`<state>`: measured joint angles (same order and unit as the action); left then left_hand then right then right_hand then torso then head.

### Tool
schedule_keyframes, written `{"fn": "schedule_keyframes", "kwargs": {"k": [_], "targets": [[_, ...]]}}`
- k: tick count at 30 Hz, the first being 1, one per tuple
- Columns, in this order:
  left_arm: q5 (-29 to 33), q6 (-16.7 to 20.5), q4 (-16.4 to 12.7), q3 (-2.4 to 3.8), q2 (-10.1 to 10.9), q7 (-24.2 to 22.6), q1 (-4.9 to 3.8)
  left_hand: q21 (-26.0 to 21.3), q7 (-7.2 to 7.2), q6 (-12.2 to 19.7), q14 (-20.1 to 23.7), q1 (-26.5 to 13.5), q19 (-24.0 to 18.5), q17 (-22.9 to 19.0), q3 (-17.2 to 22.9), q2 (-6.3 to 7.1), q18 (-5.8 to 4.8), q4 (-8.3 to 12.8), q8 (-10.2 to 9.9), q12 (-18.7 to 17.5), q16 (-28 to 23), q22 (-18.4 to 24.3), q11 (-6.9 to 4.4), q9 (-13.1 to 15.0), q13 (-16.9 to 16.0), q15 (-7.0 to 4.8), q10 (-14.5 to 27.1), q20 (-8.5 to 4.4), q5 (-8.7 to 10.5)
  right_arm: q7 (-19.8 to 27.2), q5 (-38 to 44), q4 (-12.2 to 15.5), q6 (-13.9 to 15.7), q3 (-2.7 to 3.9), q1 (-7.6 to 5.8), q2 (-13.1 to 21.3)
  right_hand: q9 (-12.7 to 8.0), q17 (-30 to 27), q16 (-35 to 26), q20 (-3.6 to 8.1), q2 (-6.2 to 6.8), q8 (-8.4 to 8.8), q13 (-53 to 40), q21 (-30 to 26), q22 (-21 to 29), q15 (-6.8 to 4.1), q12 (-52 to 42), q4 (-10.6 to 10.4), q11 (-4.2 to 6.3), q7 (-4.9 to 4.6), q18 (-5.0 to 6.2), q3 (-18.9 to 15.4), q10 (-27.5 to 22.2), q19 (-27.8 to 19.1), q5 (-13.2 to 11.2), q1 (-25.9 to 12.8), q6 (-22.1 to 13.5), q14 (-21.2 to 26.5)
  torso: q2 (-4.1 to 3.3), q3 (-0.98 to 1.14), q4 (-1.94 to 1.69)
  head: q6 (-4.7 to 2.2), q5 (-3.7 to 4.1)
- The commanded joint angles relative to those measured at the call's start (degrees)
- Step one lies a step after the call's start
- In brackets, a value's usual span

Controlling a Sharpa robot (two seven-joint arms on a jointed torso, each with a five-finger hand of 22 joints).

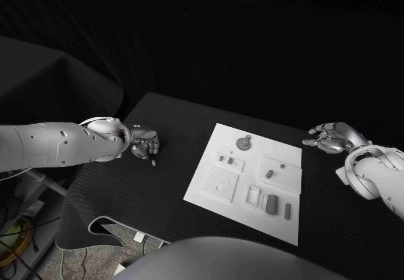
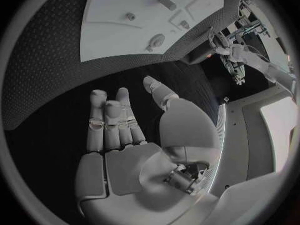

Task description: Assemble the parts on the task board

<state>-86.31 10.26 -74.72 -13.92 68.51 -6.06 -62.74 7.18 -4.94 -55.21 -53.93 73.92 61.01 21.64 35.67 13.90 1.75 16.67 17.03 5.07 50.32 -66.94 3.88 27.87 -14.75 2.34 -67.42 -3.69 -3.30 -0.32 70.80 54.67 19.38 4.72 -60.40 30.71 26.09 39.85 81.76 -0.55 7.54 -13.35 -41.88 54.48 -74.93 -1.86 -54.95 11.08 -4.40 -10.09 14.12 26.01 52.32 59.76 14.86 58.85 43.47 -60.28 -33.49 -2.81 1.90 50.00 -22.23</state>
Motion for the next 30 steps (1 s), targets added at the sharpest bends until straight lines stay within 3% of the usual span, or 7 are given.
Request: {"fn": "schedule_keyframes", "kwargs": {"k": [1, 4, 6, 9, 15, 20, 30], "targets": [[-1.85, -1.01, -0.25, 0.0, -0.2, 0.13, 0.72, -0.26, 0.31, 0.04, 0.36, -0.09, -0.49, 0.22, 0.25, 0.66, 0.34, 0.05, 0.15, 0.13, 0.01, -0.11, -0.24, -0.07, -0.27, -0.1, -0.34, 0.22, 0.37, 0.52, -0.05, -0.03, -0.89, 0.02, 0.01, -0.1, -0.07, -0.08, -0.28, 0.34, -0.61, -0.32, 0.07, -0.21, -0.59, 0.1, -0.23, -0.2, -0.11, -0.89, 0.88, -0.25, -0.38, 0.02, -0.08, -0.02, -0.47, 0.47, -0.11, 0.04, -0.03, 0.0, 0.22], [-2.16, -0.33, -0.6, 0.0, -0.24, -0.06, 1.75, -0.28, 0.3, 0.18, 0.34, -0.28, -0.52, 0.41, 0.09, 0.97, 0.34, 0.07, 0.19, 0.17, 0.19, -0.2, -0.27, -0.08, -0.42, -0.11, -0.35, 0.22, 0.5, 0.5, -0.05, -0.01, -0.94, 0.02, 0.01, -0.07, -0.07, -0.08, -0.28, 0.33, -0.63, -0.32, 0.07, -0.21, -0.6, 0.1, -0.24, -0.19, -0.11, -0.89, 0.88, -0.26, -0.38, 0.02, -0.08, -0.02, -0.47, 0.47, -0.15, 0.1, -0.04, 0.0, 0.33], [-2.17, 0.24, -0.71, 0.0, -0.42, -0.16, 1.92, -0.26, 0.26, 0.35, 0.34, -0.43, -0.47, 0.54, -0.04, 1.25, 0.36, 0.05, 0.19, 0.14, 0.31, -0.28, -0.26, -0.07, -0.51, -0.12, -0.24, 0.21, 0.53, 0.46, 0.17, -0.03, -0.91, 0.02, 0.01, -0.05, -0.07, -0.08, -0.28, 0.33, -0.64, -0.32, 0.07, -0.21, -0.6, 0.1, -0.24, -0.19, -0.11, -0.89, 0.88, -0.26, -0.38, 0.02, -0.08, -0.01, -0.47, 0.47, -0.17, 0.08, -0.07, 0.0, 0.61], [-3.39, 1.1, -1.1, -0.01, -0.5, 0.31, 2.02, -0.26, 0.33, 0.63, 0.35, -0.67, -0.43, 0.71, -0.24, 1.57, 0.37, 0.04, 0.18, 0.14, 0.46, -0.36, -0.23, -0.07, -0.66, -0.14, -0.13, 0.2, 0.53, 0.48, 0.6, -0.08, -1.04, 0.02, 0.01, -0.09, -0.08, -0.09, -0.28, 0.34, -0.71, -0.33, 0.07, -0.22, -0.6, 0.1, -0.26, -0.15, -0.1, -0.89, 0.88, -0.26, -0.38, 0.02, -0.07, 0.03, -0.48, 0.47, -0.22, 0.04, -0.08, 0.0, 0.74], [-4.19, 1.57, -1.32, -0.03, -0.78, 0.45, 2.07, -0.33, 1.04, 1.06, 0.43, -1.41, -0.35, 1.07, -0.79, 2.25, 0.41, 0.06, 0.31, 0.76, 0.69, -0.49, -0.5, 0.0, -1.54, -0.19, -0.66, 0.17, 0.54, 0.45, 0.59, -0.21, -1.28, 0.02, 0.01, -0.19, -0.08, -0.09, -0.28, 0.33, -0.74, -0.33, 0.07, -0.22, -0.6, 0.1, -0.27, -0.12, -0.1, -0.89, 0.88, -0.27, -0.38, 0.02, -0.07, 0.04, -0.48, 0.47, -0.26, 0.17, 0.0, 0.0, 0.84], [-4.83, 2.62, -1.02, -0.03, -1.26, 0.47, 2.19, -0.52, 1.22, 1.53, 0.48, -1.34, -0.03, 2.44, -1.08, 2.14, 0.39, 0.03, 0.9, 3.75, 1.71, -0.76, -0.63, 0.27, -3.64, -0.4, 1.36, 0.04, 0.53, 0.44, 0.59, -0.14, -1.5, 0.02, 0.01, -0.2, -0.08, -0.09, -0.28, 0.33, -0.78, -0.33, 0.07, -0.23, -0.61, 0.1, -0.28, -0.12, -0.1, -0.89, 0.88, -0.28, -0.38, 0.02, -0.07, 0.03, -0.48, 0.47, -0.32, 0.21, -0.1, 0.0, 1.01], [-6.11, 2.54, -0.26, -0.03, -2.4, 0.25, 2.3, -0.53, 1.21, 0.98, 0.34, -1.21, 0.44, 3.5, -0.65, 1.31, 0.36, 0.02, 1.73, 6.47, 2.22, -1.1, -0.94, 0.55, -5.25, -0.64, 2.55, -0.19, 0.52, 0.45, 0.59, -0.12, -1.88, 0.02, 0.01, -0.17, -0.09, -0.1, -0.28, 0.32, -0.84, -0.34, 0.07, -0.23, -0.61, 0.1, -0.3, -0.11, -0.11, -0.89, 0.88, -0.31, -0.37, 0.01, -0.08, 0.0, -0.47, 0.47, -0.39, 0.27, -0.06, 0.0, 1.29]]}}
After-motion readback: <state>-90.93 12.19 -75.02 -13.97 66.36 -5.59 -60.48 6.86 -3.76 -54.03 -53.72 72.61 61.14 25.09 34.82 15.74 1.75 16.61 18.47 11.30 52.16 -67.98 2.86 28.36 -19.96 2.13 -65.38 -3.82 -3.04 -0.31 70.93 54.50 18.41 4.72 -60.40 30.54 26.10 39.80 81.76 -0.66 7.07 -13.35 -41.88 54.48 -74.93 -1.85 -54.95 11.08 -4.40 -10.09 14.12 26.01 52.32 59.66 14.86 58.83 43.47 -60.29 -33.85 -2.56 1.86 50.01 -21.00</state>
